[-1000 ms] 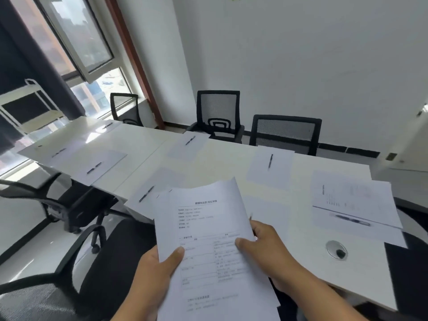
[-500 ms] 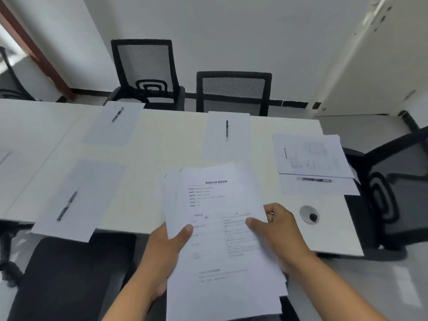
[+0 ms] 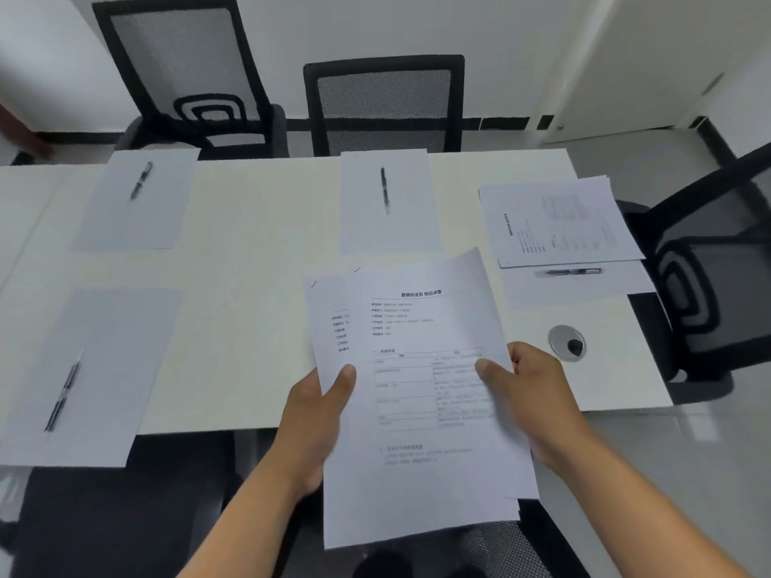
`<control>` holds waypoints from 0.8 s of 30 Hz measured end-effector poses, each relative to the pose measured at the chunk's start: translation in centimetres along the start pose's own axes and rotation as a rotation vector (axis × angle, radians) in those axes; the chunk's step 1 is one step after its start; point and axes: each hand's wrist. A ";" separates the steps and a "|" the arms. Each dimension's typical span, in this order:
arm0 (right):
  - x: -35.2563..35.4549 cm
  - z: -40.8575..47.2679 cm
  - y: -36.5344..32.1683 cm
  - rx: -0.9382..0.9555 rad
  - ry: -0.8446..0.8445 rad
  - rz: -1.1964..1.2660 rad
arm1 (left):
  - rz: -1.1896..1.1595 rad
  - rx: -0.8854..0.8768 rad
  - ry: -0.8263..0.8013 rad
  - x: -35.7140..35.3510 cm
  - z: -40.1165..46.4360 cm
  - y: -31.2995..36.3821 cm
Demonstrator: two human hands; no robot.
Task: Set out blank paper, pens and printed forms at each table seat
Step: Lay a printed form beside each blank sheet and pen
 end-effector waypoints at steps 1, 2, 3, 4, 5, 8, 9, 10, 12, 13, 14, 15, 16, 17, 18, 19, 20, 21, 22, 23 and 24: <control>0.1 0.2 0.1 -0.005 -0.002 0.001 | 0.002 0.004 0.005 0.0 0.1 -0.1; 0.1 0.4 0.5 -0.008 -0.003 0.013 | 0.003 0.006 0.011 0.0 0.5 -0.2; 0.2 0.6 0.7 -0.012 -0.003 0.022 | 0.007 0.005 0.014 -0.1 0.7 -0.1; 0.3 0.9 1.1 -0.006 -0.010 0.032 | 0.009 0.003 0.014 -0.2 1.1 -0.2; 0.3 1.1 1.4 0.002 -0.017 0.037 | 0.006 0.003 0.014 -0.3 1.2 -0.2; 0.4 1.6 1.8 0.007 -0.014 0.049 | -0.007 0.023 0.012 -0.7 1.9 -0.3; 0.4 1.6 1.6 0.006 -0.011 0.051 | -0.014 0.034 0.014 -0.9 2.0 -0.3; 0.4 1.9 1.7 0.006 -0.007 0.046 | -0.020 0.042 0.017 -1.1 2.3 -0.3; 0.4 2.4 1.8 0.019 0.009 0.007 | -0.022 0.049 0.019 -1.3 2.9 -0.3; 0.5 2.6 1.7 0.025 0.016 -0.010 | -0.027 0.049 0.019 -1.3 3.1 -0.2; 0.5 2.8 1.7 0.028 0.020 -0.027 | -0.031 0.047 0.020 -1.3 3.3 -0.1; 0.6 3.1 1.7 0.030 0.021 -0.042 | -0.033 0.044 0.022 -1.3 3.5 0.0; 0.7 3.3 1.7 0.033 0.021 -0.055 | -0.036 0.041 0.024 -1.2 3.7 0.1; 0.8 3.6 1.6 0.036 0.020 -0.064 | -0.039 0.039 0.028 -1.1 3.9 0.2; 0.9 3.9 1.6 0.038 0.021 -0.074 | -0.040 0.039 0.037 -1.0 4.2 0.3; 1.0 4.2 1.6 0.039 0.026 -0.083 | -0.042 0.039 0.047 -0.8 4.4 0.3; 1.1 4.5 1.6 0.042 0.033 -0.091 | -0.046 0.039 0.058 -0.6 4.6 0.4; 1.1 4.8 1.7 0.046 0.041 -0.100 | -0.050 0.041 0.069 -0.3 4.7 0.4; 1.2 5.2 1.7 0.048 0.050 -0.106 | -0.056 0.042 0.079 0.0 4.9 0.4; 1.4 5.5 1.9 0.046 0.063 -0.115 | -0.063 0.039 0.088 0.2 5.0 0.5; 1.5 5.8 2.0 0.045 0.074 -0.129 | -0.070 0.032 0.098 0.6 5.1 0.7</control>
Point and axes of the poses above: each hand's wrist, its own z-axis towards the middle knuckle, its own x-axis out of the back of the hand, y = z × x, and after that the axes turned 12 degrees about y, right-handed
